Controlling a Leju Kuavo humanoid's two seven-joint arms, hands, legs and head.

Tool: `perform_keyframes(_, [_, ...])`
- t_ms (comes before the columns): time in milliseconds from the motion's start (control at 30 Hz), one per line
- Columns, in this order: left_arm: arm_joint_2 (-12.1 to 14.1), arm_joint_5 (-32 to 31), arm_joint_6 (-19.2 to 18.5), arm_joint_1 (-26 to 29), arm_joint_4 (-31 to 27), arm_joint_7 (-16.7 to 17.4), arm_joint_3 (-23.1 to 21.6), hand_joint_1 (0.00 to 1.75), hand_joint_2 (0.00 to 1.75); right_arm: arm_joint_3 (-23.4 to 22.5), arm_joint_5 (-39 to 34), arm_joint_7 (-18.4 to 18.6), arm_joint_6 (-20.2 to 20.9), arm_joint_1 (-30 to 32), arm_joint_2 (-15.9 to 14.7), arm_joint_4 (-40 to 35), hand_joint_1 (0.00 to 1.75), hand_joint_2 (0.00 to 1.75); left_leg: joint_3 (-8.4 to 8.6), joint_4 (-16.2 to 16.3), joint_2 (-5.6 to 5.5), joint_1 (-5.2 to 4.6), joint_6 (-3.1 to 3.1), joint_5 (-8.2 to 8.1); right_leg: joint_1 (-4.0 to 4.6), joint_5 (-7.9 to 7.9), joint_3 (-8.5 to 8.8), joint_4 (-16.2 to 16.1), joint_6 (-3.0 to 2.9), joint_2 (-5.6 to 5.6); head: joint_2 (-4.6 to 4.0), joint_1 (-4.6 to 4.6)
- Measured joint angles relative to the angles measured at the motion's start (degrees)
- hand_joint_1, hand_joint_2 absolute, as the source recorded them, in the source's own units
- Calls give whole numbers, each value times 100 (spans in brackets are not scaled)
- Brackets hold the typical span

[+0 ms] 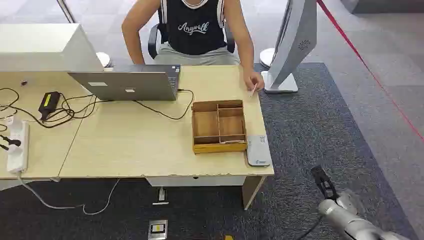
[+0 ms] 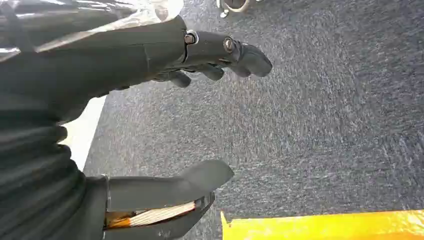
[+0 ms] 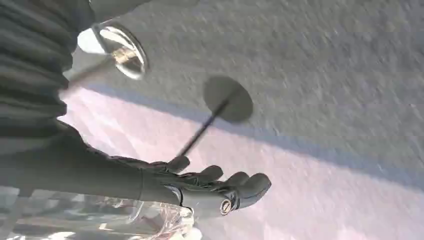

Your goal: Pass the card to the sensor for recognition and then transmit it.

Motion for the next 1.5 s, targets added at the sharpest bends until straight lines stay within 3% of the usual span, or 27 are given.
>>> perform_keyframes(267, [-15,0,0,5,0,13,-81,0,175,293,361,2,-13,-846,-254,-182,0,175,3,1,0,-5,3,6,-4,4,1,2,2,0,-2,-2])
perform_keyframes(767, [-37,0,0,13,-2,-31,-125,0,175,949,977,2,-26,-2385,-407,-570,0,175,1,1,-2,-5,3,6,-4,5,-3,4,2,0,-2,0])
perform_keyframes(967, [-39,0,0,18,-2,-53,-136,0,175,1065,1540,2,-221,-2775,-446,-894,0,175,-1,1,-1,-5,3,6,-4,6,-4,6,3,0,0,-2])
perform_keyframes(1100, [-39,0,0,18,-2,-70,-158,0,175,1080,2438,2,-243,-3045,-426,-1238,0,175,0,1,-2,-3,3,7,-3,6,-3,6,3,0,-2,0])
perform_keyframes(1267, [-46,0,2,15,-2,-107,-182,0,175,752,3866,-4,246,-3184,-262,-1694,0,175,1,1,-4,3,2,7,3,7,1,8,3,0,0,0])
perform_keyframes(1400, [-55,0,-2,2,-2,-107,-195,0,175,152,5265,-2,979,-3119,-22,-2155,0,175,2,1,-2,3,2,7,3,8,0,8,1,0,-2,-4])
perform_keyframes(1500, [-63,0,-46,-19,-6,-88,-227,0,175,-257,5735,2,1324,-3083,211,-2456,0,175,1,1,-6,4,2,7,4,8,-2,8,0,0,-2,-4])
